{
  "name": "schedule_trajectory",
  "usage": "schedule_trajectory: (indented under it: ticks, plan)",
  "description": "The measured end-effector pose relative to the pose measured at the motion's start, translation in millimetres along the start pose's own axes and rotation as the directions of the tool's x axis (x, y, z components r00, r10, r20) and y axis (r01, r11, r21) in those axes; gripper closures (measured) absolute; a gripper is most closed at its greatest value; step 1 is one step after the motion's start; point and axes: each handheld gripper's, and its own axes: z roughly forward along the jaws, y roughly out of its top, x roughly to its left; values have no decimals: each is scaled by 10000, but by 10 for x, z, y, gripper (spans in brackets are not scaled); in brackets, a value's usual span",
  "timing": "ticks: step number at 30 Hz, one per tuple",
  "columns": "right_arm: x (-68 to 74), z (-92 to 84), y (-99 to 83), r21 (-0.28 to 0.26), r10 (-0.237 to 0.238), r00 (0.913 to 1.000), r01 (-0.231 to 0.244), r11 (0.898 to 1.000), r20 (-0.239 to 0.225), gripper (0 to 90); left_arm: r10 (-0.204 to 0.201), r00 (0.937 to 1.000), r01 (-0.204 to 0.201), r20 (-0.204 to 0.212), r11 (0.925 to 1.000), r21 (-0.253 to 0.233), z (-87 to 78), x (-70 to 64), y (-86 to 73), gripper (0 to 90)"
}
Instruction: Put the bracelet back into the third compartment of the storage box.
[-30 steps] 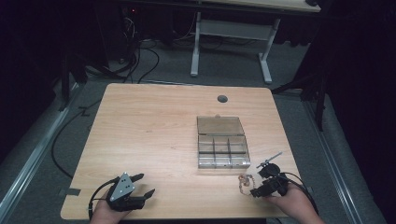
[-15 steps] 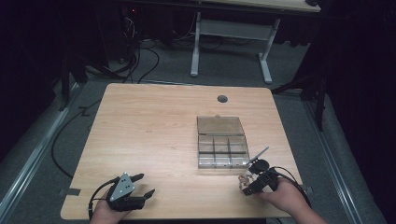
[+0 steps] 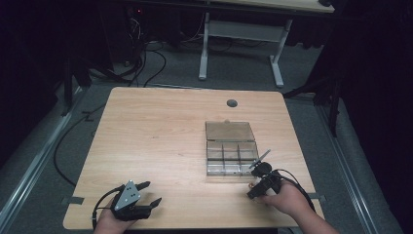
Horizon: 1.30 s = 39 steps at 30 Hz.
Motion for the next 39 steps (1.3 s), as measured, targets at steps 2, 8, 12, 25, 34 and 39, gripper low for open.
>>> schedule_trajectory:
  ticks: [2, 8, 12, 25, 34, 39]
  plan:
    - [24, -10, -1, 9, -36, 9995, 36, 10000, 304, 308, -2, 10000, 2, 14, 10000, -3, 0, -1, 0, 310]
    - [17, -44, -17, -257, -361, 9985, 371, 9990, 404, 525, 25, 10000, -25, 18, 10000, 13, 0, -2, 0, 310]
    - [6, -51, 0, -176, -573, 9976, 580, 9982, 386, 596, 35, 10000, -35, 22, 10000, 44, -1, -2, 2, 310]
    - [6, -25, 81, -215, -222, 9997, 224, 9995, 104, 411, 12, 10000, -12, 21, 10000, -7, 0, -2, 0, 310]
    - [103, -42, 88, -356, -1424, 9894, 1434, 9890, 286, 761, 26, 10000, -26, 16, 10000, 14, 0, -2, 0, 311]
    - [151, -47, 84, -173, -1713, 9850, 1717, 9850, 214, 832, 4, 10000, -4, 17, 10000, -7, 0, -1, 0, 311]
